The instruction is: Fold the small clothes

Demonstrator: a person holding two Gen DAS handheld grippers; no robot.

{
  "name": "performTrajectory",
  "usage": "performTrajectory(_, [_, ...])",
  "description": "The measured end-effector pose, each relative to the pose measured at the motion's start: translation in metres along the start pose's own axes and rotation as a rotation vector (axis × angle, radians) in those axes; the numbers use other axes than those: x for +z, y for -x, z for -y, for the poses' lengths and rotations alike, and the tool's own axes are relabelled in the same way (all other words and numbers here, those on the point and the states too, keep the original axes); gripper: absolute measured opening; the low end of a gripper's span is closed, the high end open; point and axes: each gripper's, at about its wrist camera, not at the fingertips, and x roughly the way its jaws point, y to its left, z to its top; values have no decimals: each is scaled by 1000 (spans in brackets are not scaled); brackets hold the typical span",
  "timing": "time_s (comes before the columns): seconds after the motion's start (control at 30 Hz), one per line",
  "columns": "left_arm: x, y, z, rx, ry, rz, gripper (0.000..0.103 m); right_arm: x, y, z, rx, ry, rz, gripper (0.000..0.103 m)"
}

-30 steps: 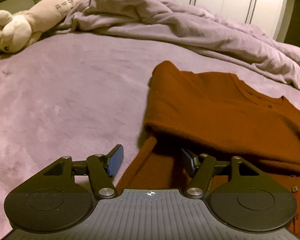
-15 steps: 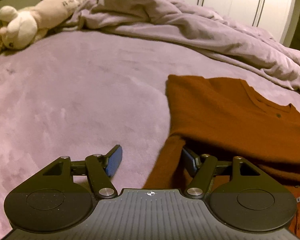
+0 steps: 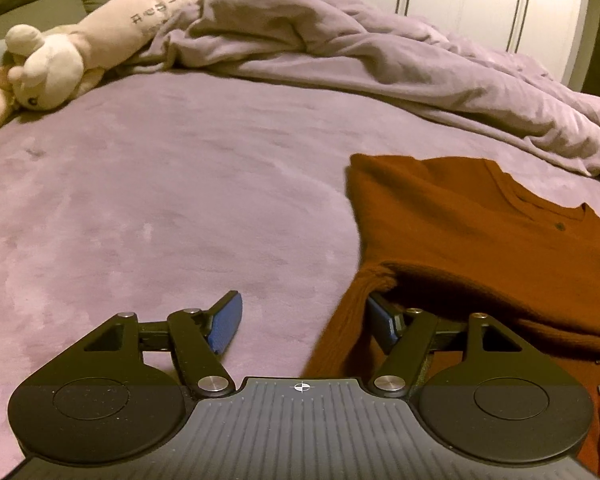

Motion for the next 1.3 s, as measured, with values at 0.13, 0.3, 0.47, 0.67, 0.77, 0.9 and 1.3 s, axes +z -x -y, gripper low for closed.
performTrajectory(0.13, [4, 20, 1, -13, -9, 50, 74, 0, 14, 12, -134, -27, 34, 14])
performTrajectory(0.3, [26, 30, 40, -140, -48, 127, 87, 4, 20, -31, -99, 86, 112, 15])
performTrajectory(0.47, [36, -21, 95, -223, -68, 99, 88, 0, -26, -109, 90, 214, 59, 15])
performTrajectory(0.67, [19, -59, 113, -160, -201, 49, 93, -13, -71, -128, 24, 371, 9, 15])
performTrajectory(0.77, [22, -64, 96, -224, -169, 28, 95, -9, -69, -90, -88, 333, 0, 15])
performTrajectory(0.9, [20, -49, 88, -194, -216, 50, 94, -3, -41, -40, -83, 203, -2, 0])
performTrajectory(1.3, [2, -13, 74, -136, -229, -12, 95, -30, 12, -29, -74, 252, -18, 0])
